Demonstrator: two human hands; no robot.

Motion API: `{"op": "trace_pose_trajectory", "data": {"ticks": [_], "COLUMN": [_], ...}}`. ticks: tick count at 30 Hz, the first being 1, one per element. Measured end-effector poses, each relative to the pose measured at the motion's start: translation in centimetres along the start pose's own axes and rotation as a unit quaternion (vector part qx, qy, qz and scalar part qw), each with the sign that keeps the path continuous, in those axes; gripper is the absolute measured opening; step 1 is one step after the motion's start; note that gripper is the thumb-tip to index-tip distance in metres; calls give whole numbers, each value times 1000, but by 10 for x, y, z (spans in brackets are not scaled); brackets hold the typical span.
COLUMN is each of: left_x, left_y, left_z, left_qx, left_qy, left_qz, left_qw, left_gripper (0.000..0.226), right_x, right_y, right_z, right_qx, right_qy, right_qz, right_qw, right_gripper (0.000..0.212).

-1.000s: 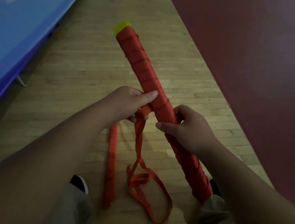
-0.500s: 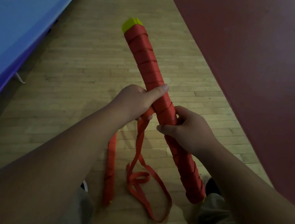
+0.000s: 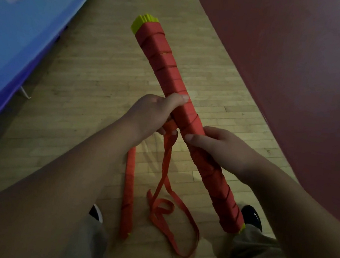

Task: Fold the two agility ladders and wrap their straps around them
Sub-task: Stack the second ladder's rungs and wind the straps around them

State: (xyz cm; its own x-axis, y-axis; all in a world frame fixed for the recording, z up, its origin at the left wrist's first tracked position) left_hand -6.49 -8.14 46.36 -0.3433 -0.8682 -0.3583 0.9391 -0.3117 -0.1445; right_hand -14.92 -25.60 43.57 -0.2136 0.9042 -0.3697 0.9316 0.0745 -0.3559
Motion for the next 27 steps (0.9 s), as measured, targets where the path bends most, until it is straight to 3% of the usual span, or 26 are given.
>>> {"op": "trace_pose_trajectory", "data": {"ticks": [6, 11, 23, 27], "left_x": [1, -1, -6, -6], "left_y": [-1, -3, -7, -8], "left_z": [8, 10, 5, 0], "left_qx": [28, 42, 29, 10], "left_qy": [-35, -48, 98, 122], "left_qz": [-26, -45, -46, -62], "left_qw": [999, 997, 994, 991], "left_gripper": [46, 47, 53, 66], "right_x": [-1, -3, -3, -7], "right_y": [-6, -7, -1, 1], "right_z": [-9, -9, -5, -2], "right_qx": [-25, -40, -46, -38], "right_qy": [52, 75, 59, 57], "right_qz": [-70, -83, 1, 29], "right_qw": [996, 993, 997, 997], "right_gripper": [38, 36, 24, 28]}}
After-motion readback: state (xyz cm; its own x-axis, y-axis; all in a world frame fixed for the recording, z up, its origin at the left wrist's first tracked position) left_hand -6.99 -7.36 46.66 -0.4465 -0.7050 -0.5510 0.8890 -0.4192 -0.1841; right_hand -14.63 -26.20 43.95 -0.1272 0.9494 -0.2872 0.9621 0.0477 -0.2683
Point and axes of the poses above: each hand's wrist, its own y-axis towards the middle knuckle, its own x-axis out of the palm, z = x × y, the point moved 7 cm from there along y, towards the middle knuckle
